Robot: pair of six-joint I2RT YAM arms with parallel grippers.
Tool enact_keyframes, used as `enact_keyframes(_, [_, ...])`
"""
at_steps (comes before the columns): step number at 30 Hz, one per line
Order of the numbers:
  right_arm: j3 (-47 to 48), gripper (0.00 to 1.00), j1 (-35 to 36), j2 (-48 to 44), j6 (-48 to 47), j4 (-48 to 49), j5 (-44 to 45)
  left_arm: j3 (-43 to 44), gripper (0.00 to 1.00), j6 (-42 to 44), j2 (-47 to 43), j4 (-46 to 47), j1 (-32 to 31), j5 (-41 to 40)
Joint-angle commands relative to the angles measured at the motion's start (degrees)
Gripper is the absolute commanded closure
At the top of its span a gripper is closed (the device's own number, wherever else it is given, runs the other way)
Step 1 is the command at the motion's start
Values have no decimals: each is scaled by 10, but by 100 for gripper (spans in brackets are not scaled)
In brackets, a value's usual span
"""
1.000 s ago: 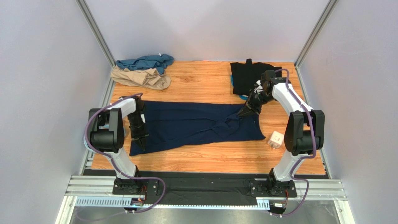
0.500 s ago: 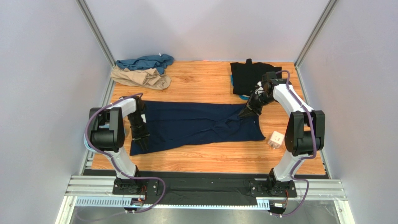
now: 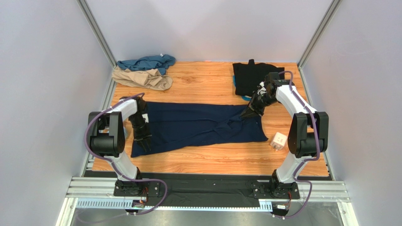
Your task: Fold and stack the t-shirts
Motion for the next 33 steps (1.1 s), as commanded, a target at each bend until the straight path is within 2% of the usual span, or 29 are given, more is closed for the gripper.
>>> enact_keyframes(1, [-3, 100, -4, -22, 9, 17, -16, -6, 69, 20, -34, -9, -14, 27])
enact_keyframes(11, [-3, 100, -4, -26, 11, 18, -18, 0, 69, 14, -4, -16, -21, 13])
enact_keyframes(17, [-11, 100, -6, -41, 9, 21, -13, -1, 68, -17, -59, -24, -20, -43])
enact_keyframes(18, [-12, 100, -7, -45, 10, 24, -11, -3, 68, -28, -66, -23, -20, -45])
enact_keyframes(21, [-10, 100, -8, -43, 9, 30, -16, -11, 56, -42, -81, -19, -20, -54])
enact_keyframes(33, [14, 100, -18, -29, 10, 30, -36, 7, 55, -22, -17, -17, -20, -41])
